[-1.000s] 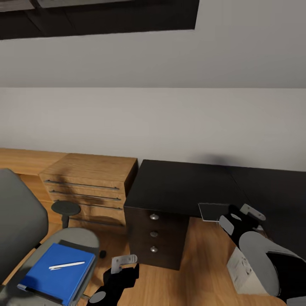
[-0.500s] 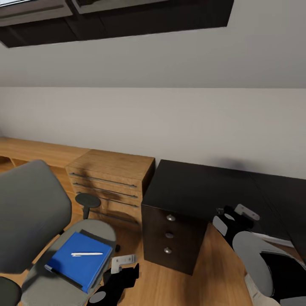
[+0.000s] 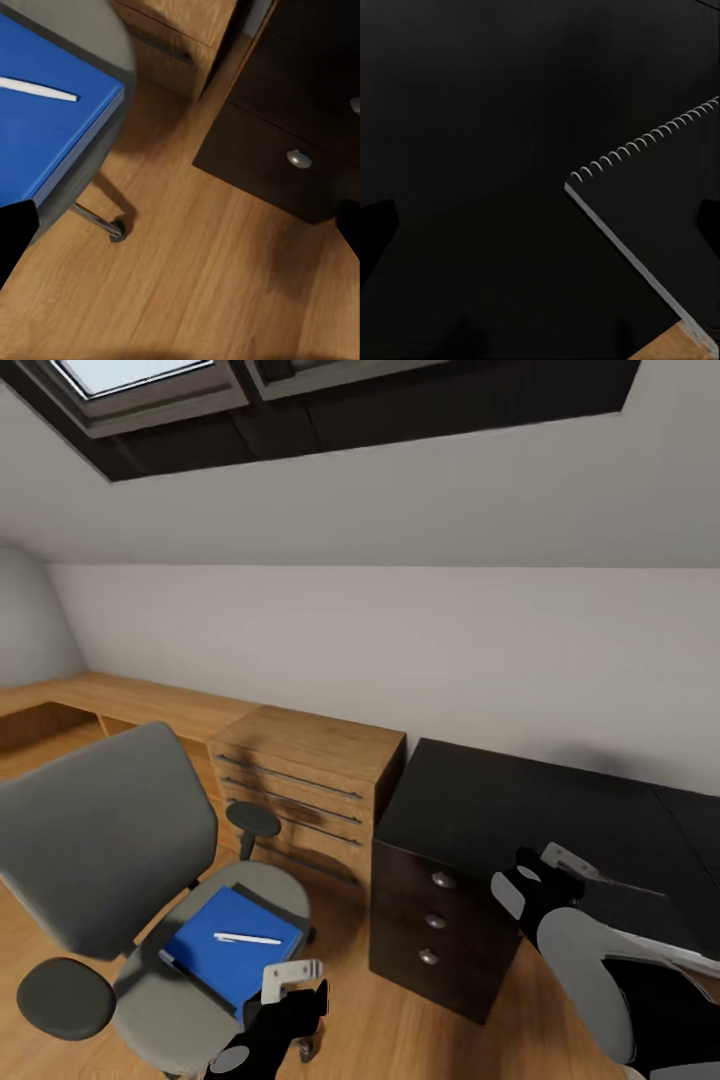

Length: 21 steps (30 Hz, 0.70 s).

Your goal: In the bedroom, organize the workspace by keeping the computer under the desk, ensuring the monitor is on the desk, placing the keyboard on the desk next to the monitor, placing the mouse on the desk next to the keyboard, moving the folder from the swivel chair onto the desk next to the mouse, stacking the notebook on top of the folder with the pen on top of the notebook, and positioning the swivel chair next to the desk.

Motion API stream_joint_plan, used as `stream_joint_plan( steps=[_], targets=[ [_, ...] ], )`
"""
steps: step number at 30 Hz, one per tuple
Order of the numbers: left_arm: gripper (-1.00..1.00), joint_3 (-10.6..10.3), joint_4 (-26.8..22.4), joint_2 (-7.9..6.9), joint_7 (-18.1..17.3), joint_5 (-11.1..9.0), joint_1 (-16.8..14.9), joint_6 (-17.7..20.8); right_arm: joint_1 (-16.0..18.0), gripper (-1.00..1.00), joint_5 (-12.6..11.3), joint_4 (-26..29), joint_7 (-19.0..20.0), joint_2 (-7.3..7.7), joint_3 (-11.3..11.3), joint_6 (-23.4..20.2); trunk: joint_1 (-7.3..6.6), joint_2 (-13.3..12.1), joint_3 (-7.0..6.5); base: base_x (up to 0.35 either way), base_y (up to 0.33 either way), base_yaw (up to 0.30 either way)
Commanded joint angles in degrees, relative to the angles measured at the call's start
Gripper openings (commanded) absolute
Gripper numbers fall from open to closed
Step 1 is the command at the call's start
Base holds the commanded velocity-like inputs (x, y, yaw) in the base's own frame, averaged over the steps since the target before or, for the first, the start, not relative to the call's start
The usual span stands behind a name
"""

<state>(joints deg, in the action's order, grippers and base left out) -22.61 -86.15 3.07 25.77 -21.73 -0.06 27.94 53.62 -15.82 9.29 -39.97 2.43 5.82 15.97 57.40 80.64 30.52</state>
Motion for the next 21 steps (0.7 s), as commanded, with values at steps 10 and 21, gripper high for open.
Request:
stream_joint_plan(
  steps=[10,21],
  targets=[
    [1.00,-0.07,0.59,0.01,0.51,-0.51,-0.03,0.02,-0.01,1.00,0.12,-0.06,0.06,-0.08,0.34,0.29,0.00,0.03,0.04,0.000,0.000,0.279],
    [1.00,-0.07,0.63,0.01,0.51,-0.49,-0.03,0.01,-1.63,1.00,1.99,1.01,0.06,-2.65,0.34,0.68,0.00,0.03,0.04,0.000,0.000,0.279]
  ],
)
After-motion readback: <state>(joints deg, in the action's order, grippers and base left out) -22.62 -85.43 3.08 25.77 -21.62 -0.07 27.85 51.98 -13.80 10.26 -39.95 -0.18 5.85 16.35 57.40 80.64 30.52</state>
